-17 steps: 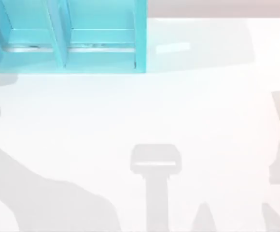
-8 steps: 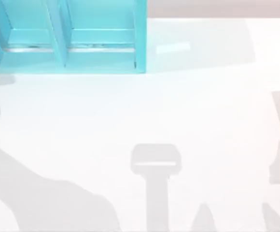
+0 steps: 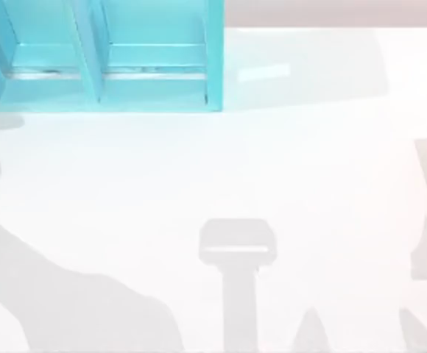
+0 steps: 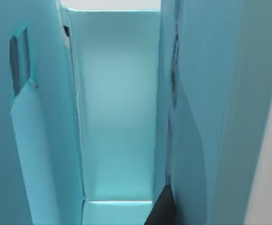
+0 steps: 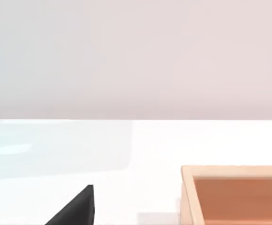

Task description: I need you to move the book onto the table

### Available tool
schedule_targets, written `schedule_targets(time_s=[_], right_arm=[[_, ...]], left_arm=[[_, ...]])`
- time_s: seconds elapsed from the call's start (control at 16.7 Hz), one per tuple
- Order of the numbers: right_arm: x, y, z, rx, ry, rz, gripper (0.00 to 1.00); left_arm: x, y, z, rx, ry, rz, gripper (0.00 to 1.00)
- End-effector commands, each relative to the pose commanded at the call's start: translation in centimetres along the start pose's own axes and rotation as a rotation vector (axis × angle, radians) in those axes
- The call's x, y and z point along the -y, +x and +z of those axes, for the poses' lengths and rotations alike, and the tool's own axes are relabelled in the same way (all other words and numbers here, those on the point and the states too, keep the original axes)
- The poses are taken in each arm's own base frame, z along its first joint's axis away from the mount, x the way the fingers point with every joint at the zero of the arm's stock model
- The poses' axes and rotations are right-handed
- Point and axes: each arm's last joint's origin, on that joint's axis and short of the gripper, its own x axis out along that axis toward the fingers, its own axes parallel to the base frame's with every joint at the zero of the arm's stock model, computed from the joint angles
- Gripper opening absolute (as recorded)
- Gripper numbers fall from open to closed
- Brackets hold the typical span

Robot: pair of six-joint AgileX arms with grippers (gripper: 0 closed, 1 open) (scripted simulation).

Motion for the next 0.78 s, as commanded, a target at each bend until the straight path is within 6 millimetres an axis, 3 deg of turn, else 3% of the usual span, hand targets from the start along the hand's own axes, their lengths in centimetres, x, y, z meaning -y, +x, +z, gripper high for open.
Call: schedule_targets(time_s=[0.18, 0.36, 0.54, 0.78], right_arm=[[0.0, 0.0, 0.0, 0.000, 0.000, 0.000, 1.00], [0.0, 0.0, 0.0, 0.000, 0.000, 0.000, 1.00], [0.0, 0.0, 0.0, 0.000, 0.000, 0.000, 1.00], [0.0, 0.0, 0.0, 0.000, 0.000, 0.000, 1.00]], left_arm=[[0.0, -0.1, 0.1, 0.000, 0.001, 0.001, 0.00], [-0.8, -1.2, 1.9, 0.001, -0.003, 0.003, 0.00], [-1.7, -4.2, 6.2, 0.007, -0.008, 0.002, 0.00], [-2.0, -10.7, 13.0, 0.022, 0.000, 0.000, 0.00]])
